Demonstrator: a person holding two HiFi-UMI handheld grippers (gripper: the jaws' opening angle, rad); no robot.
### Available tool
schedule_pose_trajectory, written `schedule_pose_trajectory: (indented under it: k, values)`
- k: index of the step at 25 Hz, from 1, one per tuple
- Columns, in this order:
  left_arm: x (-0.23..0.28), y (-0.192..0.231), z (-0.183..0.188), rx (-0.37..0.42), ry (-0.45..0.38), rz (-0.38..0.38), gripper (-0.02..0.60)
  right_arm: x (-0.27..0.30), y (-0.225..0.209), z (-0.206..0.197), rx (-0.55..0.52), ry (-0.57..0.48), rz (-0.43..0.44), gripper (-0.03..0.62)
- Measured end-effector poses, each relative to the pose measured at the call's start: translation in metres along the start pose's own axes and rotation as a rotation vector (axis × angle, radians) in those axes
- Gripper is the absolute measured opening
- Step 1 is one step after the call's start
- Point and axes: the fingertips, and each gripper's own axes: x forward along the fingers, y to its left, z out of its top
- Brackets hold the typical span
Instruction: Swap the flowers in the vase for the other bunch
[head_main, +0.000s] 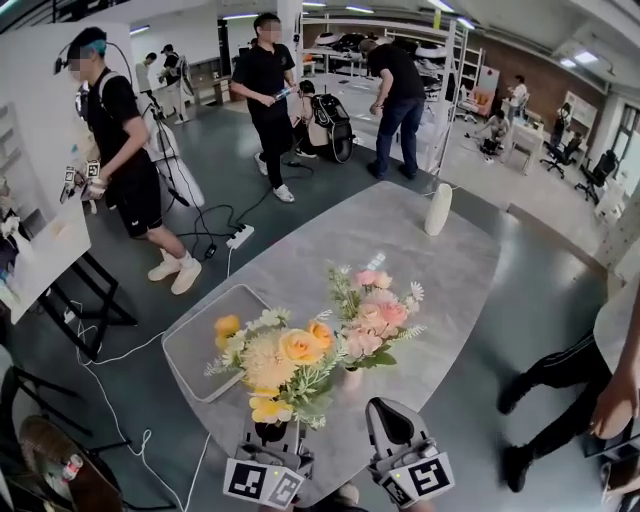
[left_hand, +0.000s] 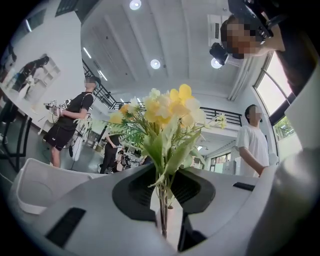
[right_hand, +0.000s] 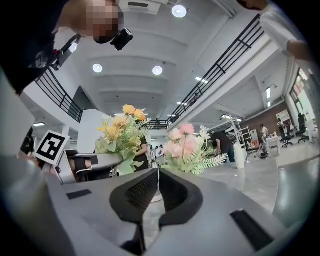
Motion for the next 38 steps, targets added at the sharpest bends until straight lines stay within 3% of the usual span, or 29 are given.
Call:
schedule_pose_trajectory:
  k: [25,38]
  values:
    - [-0.051,-0.055,0.021,0.030,-0.027,0.000,0.084,-0.038,0.039,0.048,-0.024,-0.029,0.132,0.026]
    - [-0.047,-0.065,0.028,0.021,-0.018,-0.077,0.084,-0.043,0.040,0.061,-0.020,-0.051,0.069,0.026]
